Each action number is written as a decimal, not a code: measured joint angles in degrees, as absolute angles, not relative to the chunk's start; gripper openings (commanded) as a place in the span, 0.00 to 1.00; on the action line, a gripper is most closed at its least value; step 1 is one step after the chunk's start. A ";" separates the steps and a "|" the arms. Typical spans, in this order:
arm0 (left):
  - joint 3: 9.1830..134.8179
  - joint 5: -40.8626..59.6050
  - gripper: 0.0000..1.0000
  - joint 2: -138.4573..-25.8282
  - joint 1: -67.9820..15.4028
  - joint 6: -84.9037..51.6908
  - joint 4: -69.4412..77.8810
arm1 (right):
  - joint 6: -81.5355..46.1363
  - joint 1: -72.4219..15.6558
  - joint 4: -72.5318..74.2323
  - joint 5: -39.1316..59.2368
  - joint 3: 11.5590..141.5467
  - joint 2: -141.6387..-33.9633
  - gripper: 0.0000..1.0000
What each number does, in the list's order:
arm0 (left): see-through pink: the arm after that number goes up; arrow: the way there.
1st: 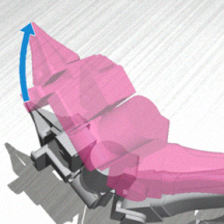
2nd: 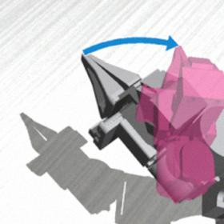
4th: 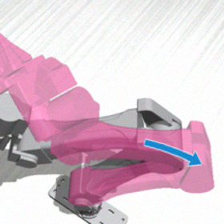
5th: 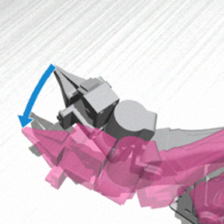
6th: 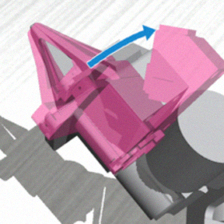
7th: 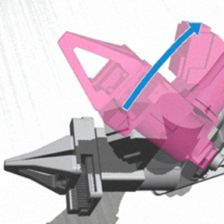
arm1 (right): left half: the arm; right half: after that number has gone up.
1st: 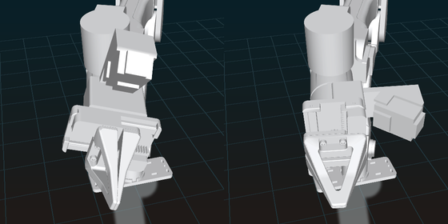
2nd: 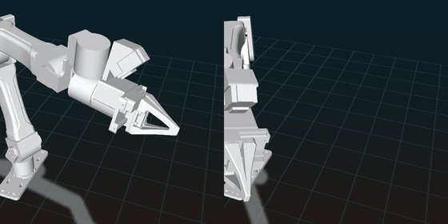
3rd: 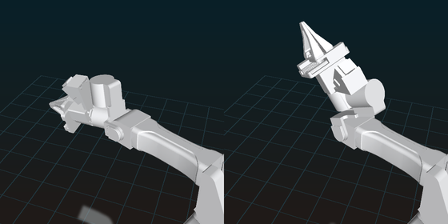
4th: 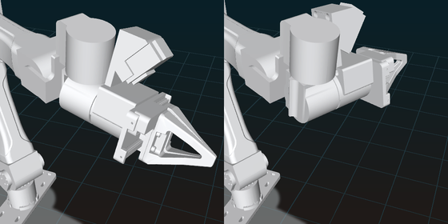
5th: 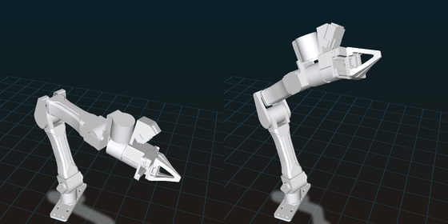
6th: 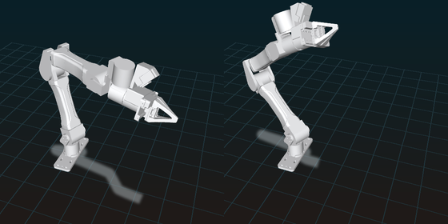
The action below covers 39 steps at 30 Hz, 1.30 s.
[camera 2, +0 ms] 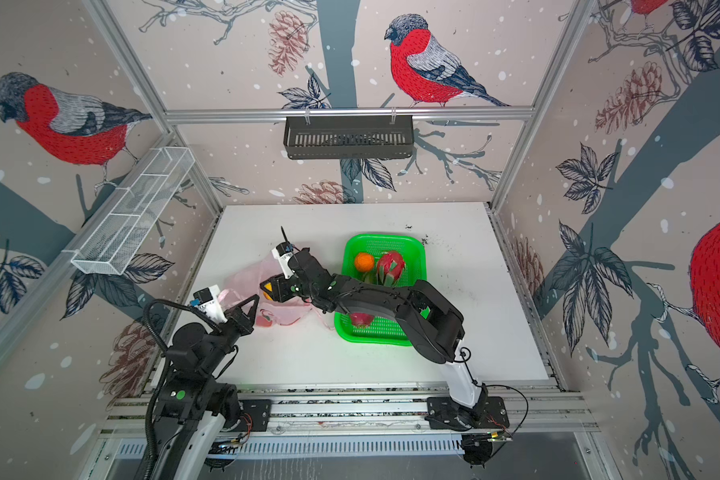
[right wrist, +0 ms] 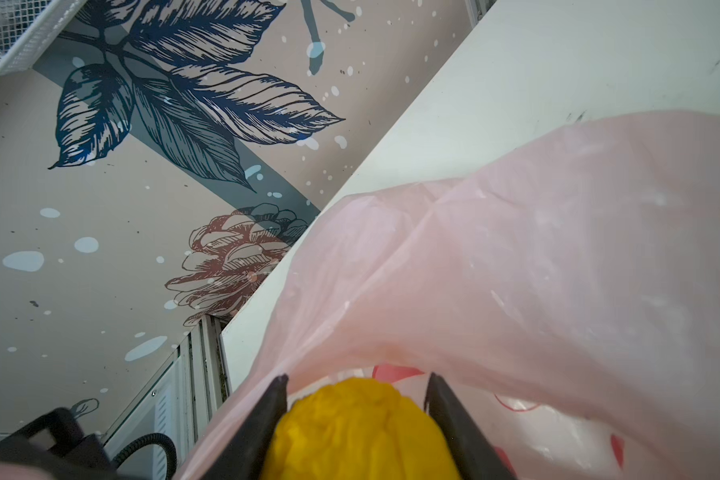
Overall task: Untie the knot of the plastic bag and take out the fruit
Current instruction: 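Close the right gripper on the yellow fruit and lift it out of the pink bag, then carry the yellow fruit with the right gripper over the green basket and lower it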
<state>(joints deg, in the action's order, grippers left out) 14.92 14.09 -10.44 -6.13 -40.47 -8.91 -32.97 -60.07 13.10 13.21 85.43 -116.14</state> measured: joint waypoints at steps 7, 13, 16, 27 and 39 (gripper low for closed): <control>14.55 11.49 0.00 -11.73 -6.13 -40.60 -7.75 | -31.51 -60.36 9.41 11.94 84.44 -111.53 0.16; 14.26 9.93 0.00 -14.44 -6.13 -40.58 -4.36 | -31.00 -60.97 6.11 9.87 82.56 -106.98 0.15; 14.09 8.95 0.00 -16.21 -6.13 -40.53 -2.35 | -30.70 -61.39 4.36 7.99 81.67 -104.42 0.15; 13.10 8.60 0.00 -22.37 -6.13 -40.23 7.53 | -30.02 -61.95 -2.31 -1.15 78.32 -95.13 0.15; 15.35 10.61 0.00 -31.99 -6.13 -38.02 11.53 | -30.02 -61.67 -9.91 -11.49 74.65 -85.76 0.16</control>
